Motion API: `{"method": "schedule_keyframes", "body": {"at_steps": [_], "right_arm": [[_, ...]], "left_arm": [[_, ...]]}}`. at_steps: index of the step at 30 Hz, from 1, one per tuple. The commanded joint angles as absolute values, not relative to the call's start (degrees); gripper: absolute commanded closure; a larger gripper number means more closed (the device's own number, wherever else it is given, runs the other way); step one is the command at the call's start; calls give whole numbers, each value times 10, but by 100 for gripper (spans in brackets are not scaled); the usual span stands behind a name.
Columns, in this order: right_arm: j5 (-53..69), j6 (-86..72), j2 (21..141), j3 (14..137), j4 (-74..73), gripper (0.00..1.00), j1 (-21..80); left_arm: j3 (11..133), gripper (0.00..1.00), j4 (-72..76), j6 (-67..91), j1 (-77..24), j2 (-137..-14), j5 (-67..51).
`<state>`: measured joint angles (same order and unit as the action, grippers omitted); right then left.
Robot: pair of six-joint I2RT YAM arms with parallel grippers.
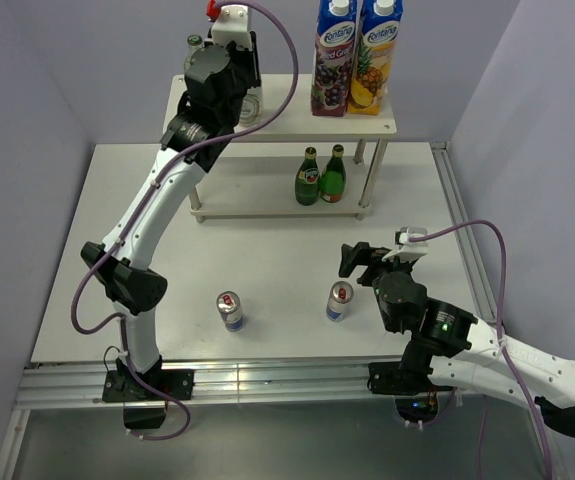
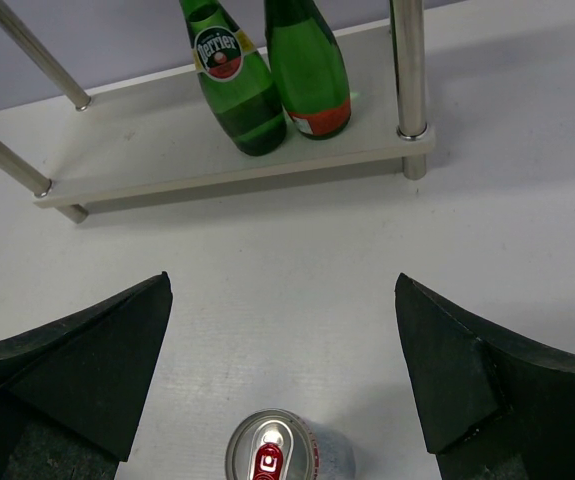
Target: Place and organize the beverage onto the shelf
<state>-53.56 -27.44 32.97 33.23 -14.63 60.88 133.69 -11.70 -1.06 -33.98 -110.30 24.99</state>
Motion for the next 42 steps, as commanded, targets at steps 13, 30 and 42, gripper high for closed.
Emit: {"method": "schedule_keyframes", "body": {"at_steps": [13, 30, 42], "right_arm": [[-548, -279, 334, 330, -136, 1, 611], [-551, -281, 335, 331, -140, 1, 611], [-550, -280, 335, 331, -138, 1, 611]], "left_arm": [[1351, 100, -20, -15, -299, -1115, 223], [1273, 44, 4, -6, -299, -1081, 203], [1216, 37, 22, -32, -327, -1016, 230]]}}
